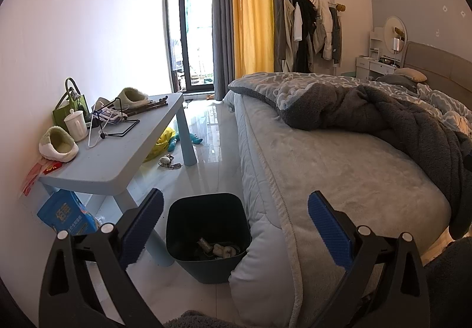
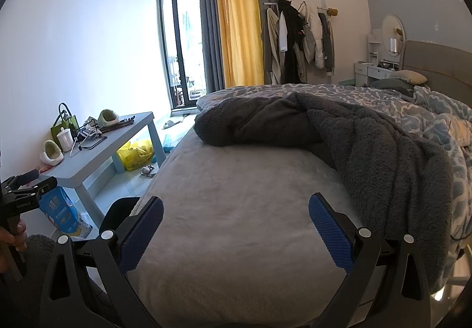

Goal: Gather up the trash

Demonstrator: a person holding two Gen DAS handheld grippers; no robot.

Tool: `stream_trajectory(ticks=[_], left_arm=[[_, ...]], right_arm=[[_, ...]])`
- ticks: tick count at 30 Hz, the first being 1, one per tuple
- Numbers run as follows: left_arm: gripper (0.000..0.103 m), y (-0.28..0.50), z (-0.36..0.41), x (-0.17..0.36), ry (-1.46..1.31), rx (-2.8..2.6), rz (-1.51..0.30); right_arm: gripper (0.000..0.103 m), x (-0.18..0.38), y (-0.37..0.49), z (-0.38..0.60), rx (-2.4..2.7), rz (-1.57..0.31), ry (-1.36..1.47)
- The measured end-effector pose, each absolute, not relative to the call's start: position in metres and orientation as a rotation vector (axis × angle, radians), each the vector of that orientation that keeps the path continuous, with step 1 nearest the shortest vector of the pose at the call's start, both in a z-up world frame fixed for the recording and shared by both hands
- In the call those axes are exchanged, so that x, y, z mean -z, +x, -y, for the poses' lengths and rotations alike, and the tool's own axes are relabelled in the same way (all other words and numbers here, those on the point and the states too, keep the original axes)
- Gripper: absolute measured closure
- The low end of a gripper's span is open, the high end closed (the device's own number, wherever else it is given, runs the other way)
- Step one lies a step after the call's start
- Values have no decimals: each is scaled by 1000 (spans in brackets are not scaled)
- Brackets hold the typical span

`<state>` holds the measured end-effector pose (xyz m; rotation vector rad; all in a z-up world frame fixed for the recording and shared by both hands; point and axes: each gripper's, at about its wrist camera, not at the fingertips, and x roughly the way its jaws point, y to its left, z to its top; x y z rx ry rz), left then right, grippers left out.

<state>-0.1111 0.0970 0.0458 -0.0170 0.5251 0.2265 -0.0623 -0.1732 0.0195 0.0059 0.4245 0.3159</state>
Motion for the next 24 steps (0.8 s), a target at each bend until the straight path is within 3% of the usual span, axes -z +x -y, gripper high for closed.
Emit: stream_trajectory(ticks=[24], left_arm=[[3,-112,-98,-45,-13,-231,-526]], right_arm=[[3,-21,-61,173,-317,-425,3]])
